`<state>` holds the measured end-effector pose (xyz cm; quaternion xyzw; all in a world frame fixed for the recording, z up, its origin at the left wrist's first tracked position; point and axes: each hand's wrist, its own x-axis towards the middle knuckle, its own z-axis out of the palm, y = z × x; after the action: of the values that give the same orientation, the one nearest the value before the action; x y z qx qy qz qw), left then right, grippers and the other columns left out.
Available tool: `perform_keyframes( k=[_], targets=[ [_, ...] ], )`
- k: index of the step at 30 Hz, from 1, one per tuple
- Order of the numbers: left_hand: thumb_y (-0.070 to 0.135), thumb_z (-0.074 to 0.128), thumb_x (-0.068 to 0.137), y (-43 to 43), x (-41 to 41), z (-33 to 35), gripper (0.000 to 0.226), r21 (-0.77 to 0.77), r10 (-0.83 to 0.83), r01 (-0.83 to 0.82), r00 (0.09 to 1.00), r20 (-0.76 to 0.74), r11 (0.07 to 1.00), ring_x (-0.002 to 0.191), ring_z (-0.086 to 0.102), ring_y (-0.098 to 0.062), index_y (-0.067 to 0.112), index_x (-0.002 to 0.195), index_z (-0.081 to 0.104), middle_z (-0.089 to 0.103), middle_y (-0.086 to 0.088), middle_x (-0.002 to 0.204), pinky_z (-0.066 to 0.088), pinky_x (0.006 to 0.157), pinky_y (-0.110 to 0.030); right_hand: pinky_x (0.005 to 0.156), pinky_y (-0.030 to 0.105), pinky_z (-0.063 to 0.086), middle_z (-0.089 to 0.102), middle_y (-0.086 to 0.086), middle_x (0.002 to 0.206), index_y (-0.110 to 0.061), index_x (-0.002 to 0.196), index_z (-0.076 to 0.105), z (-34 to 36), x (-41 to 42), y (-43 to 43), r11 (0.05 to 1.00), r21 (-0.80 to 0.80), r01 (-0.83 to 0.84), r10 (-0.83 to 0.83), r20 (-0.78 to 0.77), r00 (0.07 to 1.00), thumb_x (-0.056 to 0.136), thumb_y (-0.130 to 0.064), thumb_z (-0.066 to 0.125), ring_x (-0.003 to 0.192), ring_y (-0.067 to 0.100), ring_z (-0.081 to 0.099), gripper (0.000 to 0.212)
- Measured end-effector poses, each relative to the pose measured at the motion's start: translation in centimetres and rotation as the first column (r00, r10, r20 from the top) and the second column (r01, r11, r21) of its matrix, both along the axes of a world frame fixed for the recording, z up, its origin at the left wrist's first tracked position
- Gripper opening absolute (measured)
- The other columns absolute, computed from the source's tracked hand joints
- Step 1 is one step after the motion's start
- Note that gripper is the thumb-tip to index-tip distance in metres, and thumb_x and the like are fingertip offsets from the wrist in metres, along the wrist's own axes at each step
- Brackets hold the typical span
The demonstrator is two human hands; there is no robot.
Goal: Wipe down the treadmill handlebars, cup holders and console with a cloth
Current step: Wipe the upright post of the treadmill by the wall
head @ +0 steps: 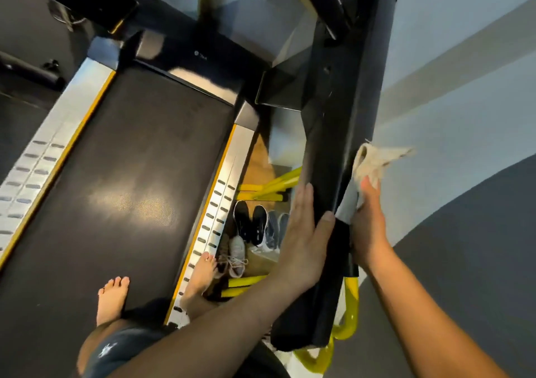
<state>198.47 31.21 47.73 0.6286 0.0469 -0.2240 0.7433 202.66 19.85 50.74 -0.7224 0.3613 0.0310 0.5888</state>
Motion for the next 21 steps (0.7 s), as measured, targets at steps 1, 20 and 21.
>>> perform_keyframes(
  k=[1,20,21],
  targets=[
    [0.058,0.031,0.09,0.0,0.1,0.1,0.07,0.009,-0.01,0.01,1.0,-0.011,1.0,0.148,0.012,-0.003,0.044,0.154,0.004,0.01,0.02,0.162,0.021,0.12,-0.046,0.112,0.044,0.032,0.048,-0.002,0.143,-0.03,0.144,0.043,-1.0,-2.5,-0.3,0.993,0.102,0.051,-0.048,-0.039,0.998,0.085,-0.071,0.05,0.133,0.021,0.045,0.073],
    [0.029,0.066,0.091,12.2,-7.6,8.0,0.05,-0.389,-0.422,0.35,0.899,-0.116,0.852,0.119,0.062,-0.019,0.019,0.138,0.052,0.066,-0.003,0.128,0.046,0.105,-0.037,0.122,0.038,0.013,0.021,-0.017,0.152,-0.026,0.151,0.025,4.5,-18.4,18.7,0.779,-0.626,0.023,0.001,0.038,0.999,0.103,-0.015,0.035,0.147,0.007,0.013,0.05],
    [0.022,0.066,0.091,13.8,-7.6,8.3,0.046,-0.376,-0.374,0.31,0.921,-0.11,0.873,0.117,0.063,-0.021,0.016,0.135,0.055,0.067,-0.005,0.125,0.046,0.105,-0.039,0.122,0.039,0.015,0.021,-0.014,0.156,-0.025,0.151,0.026,4.9,-18.2,20.1,0.789,-0.614,-0.004,0.035,0.038,0.999,0.103,-0.015,0.035,0.147,0.008,0.013,0.05]
  ],
)
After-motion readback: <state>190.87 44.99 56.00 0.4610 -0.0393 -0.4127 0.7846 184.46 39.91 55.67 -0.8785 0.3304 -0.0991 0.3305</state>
